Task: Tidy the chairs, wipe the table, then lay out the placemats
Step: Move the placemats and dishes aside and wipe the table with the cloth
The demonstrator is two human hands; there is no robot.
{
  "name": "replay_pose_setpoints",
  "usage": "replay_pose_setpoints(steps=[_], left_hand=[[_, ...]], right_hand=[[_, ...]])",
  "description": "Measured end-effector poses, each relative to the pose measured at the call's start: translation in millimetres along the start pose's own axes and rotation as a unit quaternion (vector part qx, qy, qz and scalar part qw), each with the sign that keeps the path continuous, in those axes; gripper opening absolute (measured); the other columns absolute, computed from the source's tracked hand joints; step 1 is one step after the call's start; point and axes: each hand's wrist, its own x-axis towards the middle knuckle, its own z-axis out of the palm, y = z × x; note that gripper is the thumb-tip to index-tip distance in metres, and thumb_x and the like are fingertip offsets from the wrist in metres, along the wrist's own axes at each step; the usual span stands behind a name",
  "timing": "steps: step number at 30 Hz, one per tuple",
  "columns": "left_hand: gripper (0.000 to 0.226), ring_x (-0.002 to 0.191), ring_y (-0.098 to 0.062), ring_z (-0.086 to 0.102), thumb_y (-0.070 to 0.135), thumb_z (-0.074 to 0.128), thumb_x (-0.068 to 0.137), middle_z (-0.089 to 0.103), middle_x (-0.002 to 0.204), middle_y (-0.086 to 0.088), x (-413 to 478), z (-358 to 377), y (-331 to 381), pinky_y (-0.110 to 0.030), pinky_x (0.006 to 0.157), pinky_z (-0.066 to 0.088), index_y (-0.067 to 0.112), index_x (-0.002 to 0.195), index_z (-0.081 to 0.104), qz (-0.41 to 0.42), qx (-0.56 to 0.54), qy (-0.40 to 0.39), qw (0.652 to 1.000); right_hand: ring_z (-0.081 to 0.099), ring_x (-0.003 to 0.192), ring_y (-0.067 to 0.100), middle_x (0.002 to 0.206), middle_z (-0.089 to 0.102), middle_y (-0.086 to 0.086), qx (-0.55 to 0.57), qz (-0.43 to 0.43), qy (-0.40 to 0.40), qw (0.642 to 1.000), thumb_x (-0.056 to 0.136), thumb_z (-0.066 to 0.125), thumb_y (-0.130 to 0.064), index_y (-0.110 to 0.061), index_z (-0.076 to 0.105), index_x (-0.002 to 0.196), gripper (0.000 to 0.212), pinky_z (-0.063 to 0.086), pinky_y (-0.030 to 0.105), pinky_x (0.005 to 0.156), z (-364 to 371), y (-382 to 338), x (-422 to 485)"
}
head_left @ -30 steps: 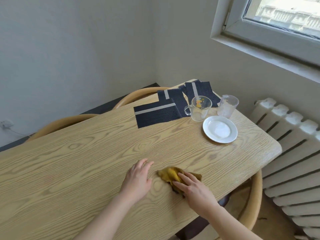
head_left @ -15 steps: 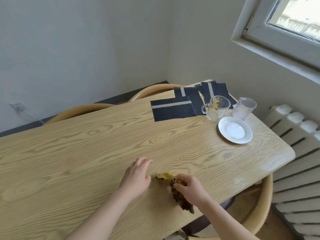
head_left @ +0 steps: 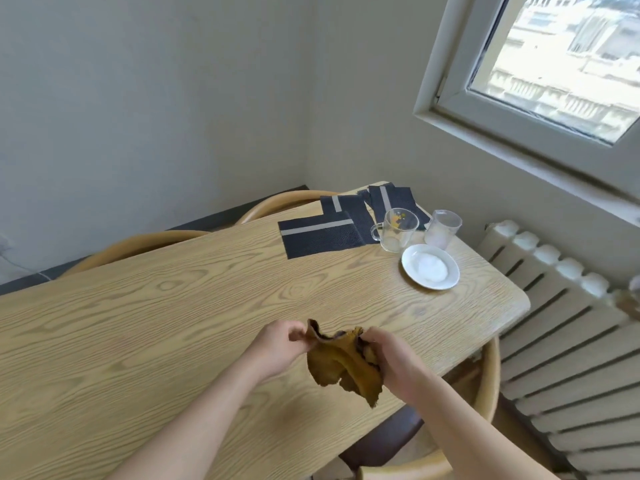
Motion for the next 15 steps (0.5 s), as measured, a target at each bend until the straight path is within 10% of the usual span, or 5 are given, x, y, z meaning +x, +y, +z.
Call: replay_pose_setpoints(steps=[7,15], left_hand=[[0.038,0.059,-0.013,0.047,0.034,0.054,0.089,0.044,0.056,0.008,2.0,20.1,35.2,-0.033,0.059,0.048,0.022,0.055,0.041,0.02,-0.012,0.006,1.0],[0.012,0.058,-0.016,0.061,0.026,0.052,0.093,0.058,0.072,0.005,11.9,32.8,40.2,-0.024,0.055,0.054,0.021,0.086,0.06,-0.013,-0.025,-0.002,1.0]], right_hand=[[0.068,0.081,0.026,0.085,0.069,0.011,-0.157,-0.122,0.133,0.971,0.093,0.06,-0.022,-0.014,0.07,0.088,0.014,0.059,0.041,0.079,-20.3,-6.5,-22.8],[0.068,0.087,0.024,0.097,0.07,0.008,-0.245,-0.08,0.119,0.959,0.069,0.069,0.006,-0.02,0.072,0.101,0.042,0.06,0.037,0.075,-37.5,-10.7,-12.8]])
